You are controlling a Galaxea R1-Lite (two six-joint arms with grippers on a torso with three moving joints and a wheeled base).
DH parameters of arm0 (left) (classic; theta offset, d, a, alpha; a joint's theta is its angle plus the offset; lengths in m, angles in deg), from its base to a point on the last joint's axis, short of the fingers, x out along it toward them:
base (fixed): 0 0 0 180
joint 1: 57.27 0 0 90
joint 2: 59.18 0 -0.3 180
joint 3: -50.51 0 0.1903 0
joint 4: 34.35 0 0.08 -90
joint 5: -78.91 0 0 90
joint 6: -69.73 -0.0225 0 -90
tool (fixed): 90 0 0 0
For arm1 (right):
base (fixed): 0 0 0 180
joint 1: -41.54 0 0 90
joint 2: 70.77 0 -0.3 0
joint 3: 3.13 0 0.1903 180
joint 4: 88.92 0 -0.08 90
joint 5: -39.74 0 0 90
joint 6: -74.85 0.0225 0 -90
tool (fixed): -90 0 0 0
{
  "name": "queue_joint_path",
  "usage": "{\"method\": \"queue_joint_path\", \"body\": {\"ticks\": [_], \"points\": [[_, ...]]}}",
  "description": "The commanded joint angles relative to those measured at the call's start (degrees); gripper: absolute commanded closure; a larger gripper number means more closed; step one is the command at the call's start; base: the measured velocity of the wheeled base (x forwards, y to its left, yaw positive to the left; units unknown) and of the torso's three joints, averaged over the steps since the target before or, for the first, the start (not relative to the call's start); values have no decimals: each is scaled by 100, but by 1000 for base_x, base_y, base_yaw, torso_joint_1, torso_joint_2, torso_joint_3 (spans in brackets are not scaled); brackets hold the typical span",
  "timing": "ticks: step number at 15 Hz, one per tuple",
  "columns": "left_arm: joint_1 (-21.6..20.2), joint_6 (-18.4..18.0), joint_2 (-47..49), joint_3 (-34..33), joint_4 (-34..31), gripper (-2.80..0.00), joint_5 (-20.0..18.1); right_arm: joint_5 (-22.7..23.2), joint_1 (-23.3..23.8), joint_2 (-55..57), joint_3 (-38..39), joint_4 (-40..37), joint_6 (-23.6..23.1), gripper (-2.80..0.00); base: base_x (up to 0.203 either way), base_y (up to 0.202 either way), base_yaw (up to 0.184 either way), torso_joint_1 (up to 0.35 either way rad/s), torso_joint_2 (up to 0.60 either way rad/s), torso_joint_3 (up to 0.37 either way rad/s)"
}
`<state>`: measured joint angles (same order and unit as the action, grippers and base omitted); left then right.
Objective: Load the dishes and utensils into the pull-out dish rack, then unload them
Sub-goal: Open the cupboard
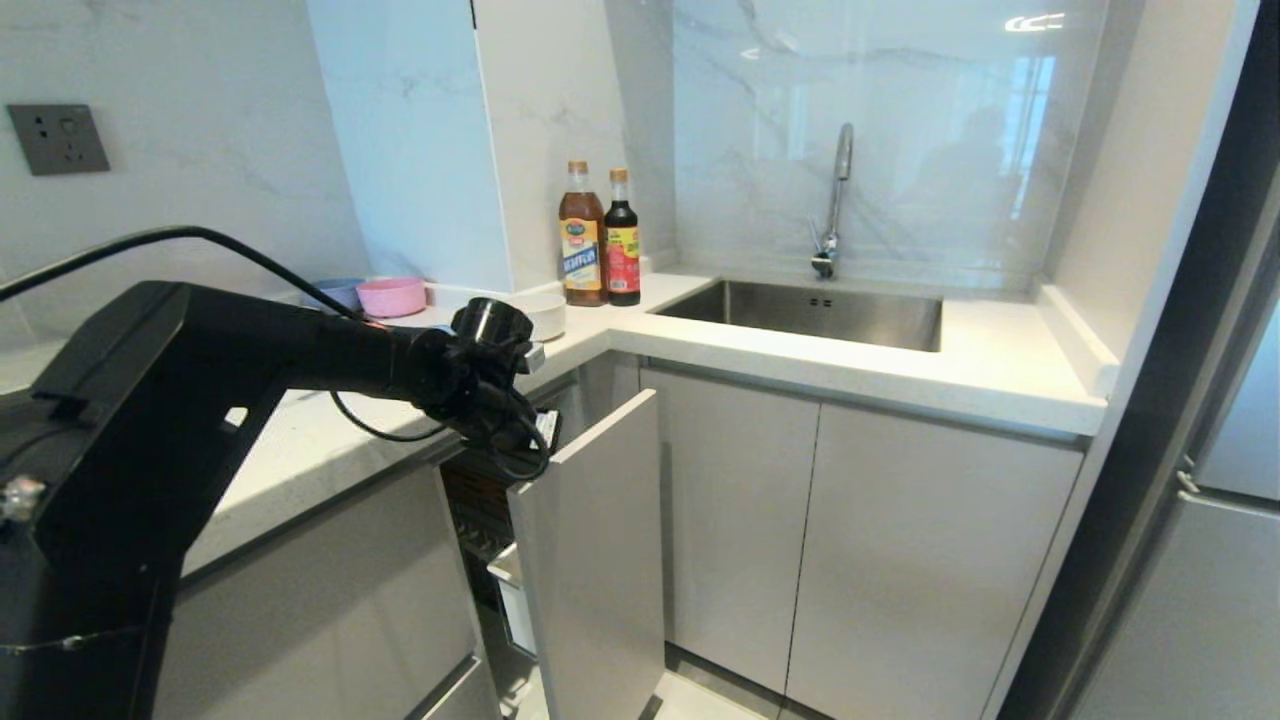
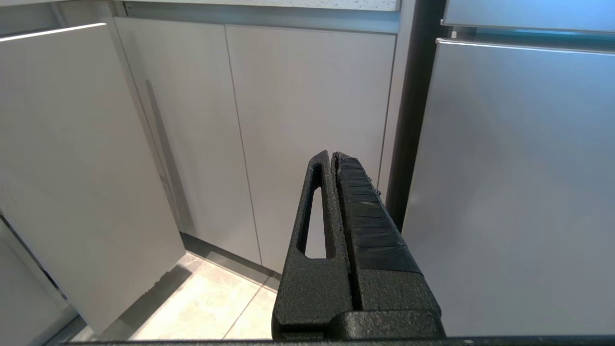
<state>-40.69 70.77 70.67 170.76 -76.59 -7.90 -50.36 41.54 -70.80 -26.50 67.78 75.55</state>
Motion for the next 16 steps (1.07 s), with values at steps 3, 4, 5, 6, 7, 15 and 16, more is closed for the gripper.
{"method": "queue_joint_path", "body": {"ticks": [3,4,5,6,7,15,16], "points": [[167,42,84,0,-3,0,9,1,0,2,6,1,0,0,0,0,0,0,0,0],[197,75,101,-4,-3,0,15,1,0,2,9,1,0,0,0,0,0,0,0,0],[250,137,101,-4,-6,0,15,1,0,2,8,1,0,0,0,0,0,0,0,0],[295,151,101,-4,-11,0,15,1,0,2,9,1,0,0,0,0,0,0,0,0],[358,159,101,-4,-3,0,15,1,0,2,9,1,0,0,0,0,0,0,0,0],[985,317,102,5,5,0,61,1,0,2,9,1,0,0,0,0,0,0,0,0],[1125,318,121,-1,6,0,89,1,0,2,9,1,0,0,0,0,0,0,0,0]]}}
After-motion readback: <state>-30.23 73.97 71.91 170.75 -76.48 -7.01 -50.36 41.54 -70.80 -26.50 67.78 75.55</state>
